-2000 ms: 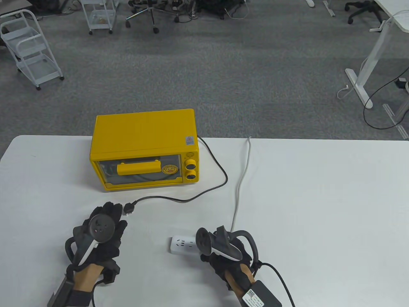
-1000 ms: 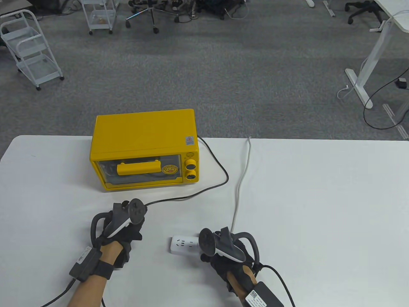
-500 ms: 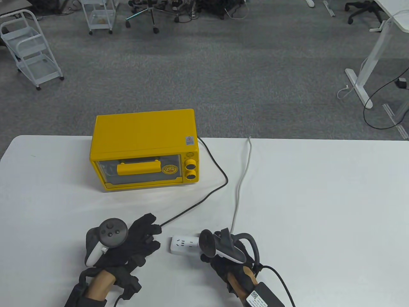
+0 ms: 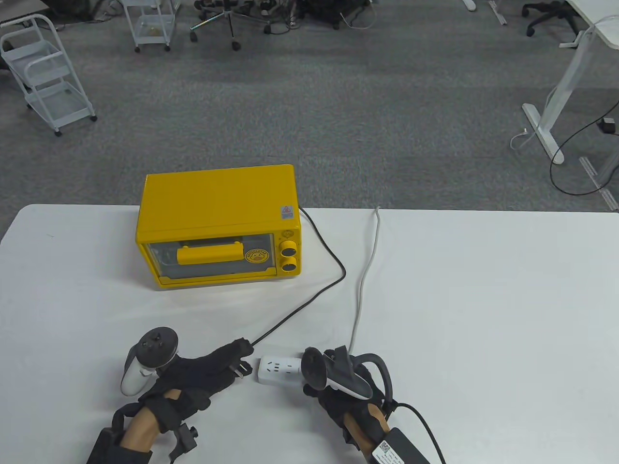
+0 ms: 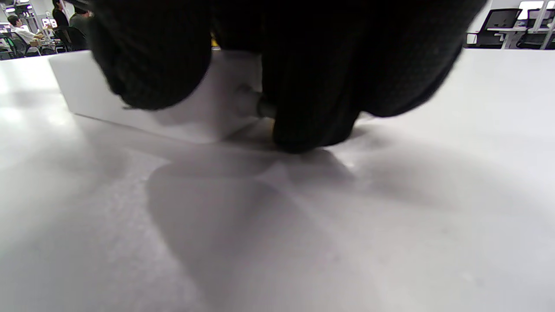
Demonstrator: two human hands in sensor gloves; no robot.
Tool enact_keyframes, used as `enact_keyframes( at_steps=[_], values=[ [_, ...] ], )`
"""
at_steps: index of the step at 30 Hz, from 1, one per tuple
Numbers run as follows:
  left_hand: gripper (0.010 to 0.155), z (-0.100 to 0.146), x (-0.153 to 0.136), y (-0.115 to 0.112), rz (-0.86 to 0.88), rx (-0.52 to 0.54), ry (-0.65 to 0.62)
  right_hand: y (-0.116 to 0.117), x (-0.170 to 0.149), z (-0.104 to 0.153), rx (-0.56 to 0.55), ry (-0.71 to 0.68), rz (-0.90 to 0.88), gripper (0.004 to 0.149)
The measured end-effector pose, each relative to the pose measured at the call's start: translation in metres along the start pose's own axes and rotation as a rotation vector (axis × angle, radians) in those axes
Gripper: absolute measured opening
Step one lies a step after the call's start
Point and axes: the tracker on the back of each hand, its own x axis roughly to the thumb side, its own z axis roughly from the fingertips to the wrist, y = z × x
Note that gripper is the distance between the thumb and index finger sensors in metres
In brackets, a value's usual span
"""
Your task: Plug the oven into the power strip
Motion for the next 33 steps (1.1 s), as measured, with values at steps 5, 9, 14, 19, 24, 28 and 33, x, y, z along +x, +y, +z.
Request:
enact_keyframes(
  at_steps=[5,9,14,19,24,28,33],
  values=[
    [0.065,-0.006,0.006,-0.007,-0.111,0.072,0.035,0.001,0.000,0.001,-0.002,0.003,-0.001,0.073],
    [0.065,-0.009,0.012,-0.007,-0.273,0.231,0.083,0.001,0.000,0.001,-0.001,0.003,-0.003,0.073],
    [0.064,-0.015,0.024,-0.011,-0.471,0.357,0.100,0.001,-0.001,0.000,0.003,0.002,-0.004,0.073],
    [0.066,-0.031,0.032,-0.024,-0.636,0.343,0.141,0.001,-0.001,0.000,0.003,0.001,-0.004,0.073],
    [0.065,-0.047,0.037,-0.040,-0.801,0.322,0.149,0.001,0.000,0.000,0.003,0.001,-0.005,0.073],
    [0.063,-0.054,0.040,-0.045,-0.859,0.311,0.167,0.001,-0.001,0.000,0.005,0.001,-0.009,0.073],
    [0.062,-0.058,0.043,-0.048,-0.928,0.311,0.177,0.001,-0.001,0.000,0.008,0.001,-0.007,0.073]
  ],
)
